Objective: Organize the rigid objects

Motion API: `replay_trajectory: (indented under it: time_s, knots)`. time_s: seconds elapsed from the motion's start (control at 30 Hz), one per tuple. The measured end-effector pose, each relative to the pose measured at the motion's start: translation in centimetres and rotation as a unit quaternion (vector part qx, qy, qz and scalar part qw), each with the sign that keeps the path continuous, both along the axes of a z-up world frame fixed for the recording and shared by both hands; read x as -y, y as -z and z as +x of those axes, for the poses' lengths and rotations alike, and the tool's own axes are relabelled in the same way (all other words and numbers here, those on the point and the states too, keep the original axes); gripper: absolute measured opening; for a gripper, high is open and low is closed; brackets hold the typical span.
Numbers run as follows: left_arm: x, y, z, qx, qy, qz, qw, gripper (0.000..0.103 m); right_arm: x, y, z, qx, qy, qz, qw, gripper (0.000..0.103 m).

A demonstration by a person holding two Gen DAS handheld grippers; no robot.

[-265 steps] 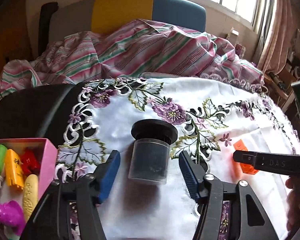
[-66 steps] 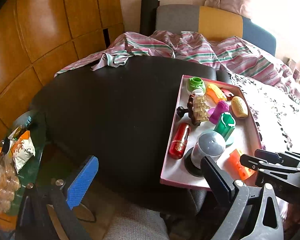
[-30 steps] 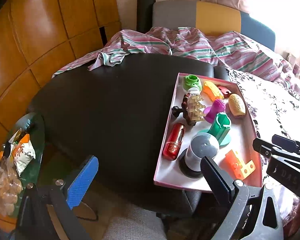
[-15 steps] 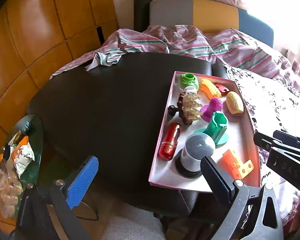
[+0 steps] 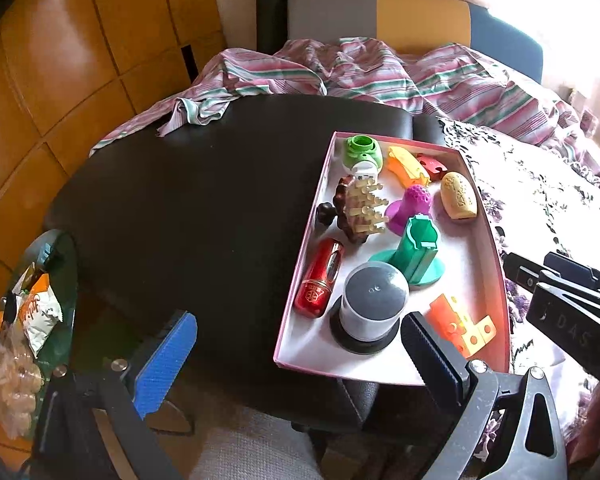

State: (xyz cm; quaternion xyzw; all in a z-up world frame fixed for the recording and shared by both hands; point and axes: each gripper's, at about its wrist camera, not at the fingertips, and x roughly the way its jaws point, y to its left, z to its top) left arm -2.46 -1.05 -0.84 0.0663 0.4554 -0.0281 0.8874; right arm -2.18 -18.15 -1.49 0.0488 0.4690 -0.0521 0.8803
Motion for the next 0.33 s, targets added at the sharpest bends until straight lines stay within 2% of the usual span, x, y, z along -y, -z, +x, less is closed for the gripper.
replay_trajectory:
  time_s: [0.33]
  knots:
    - [0.07,-0.09,-0.12,0.016,-0.010,0.016,0.9997,0.103,0.54,0.34,0.08,-0.005,0.005,0.006,1.000,0.051]
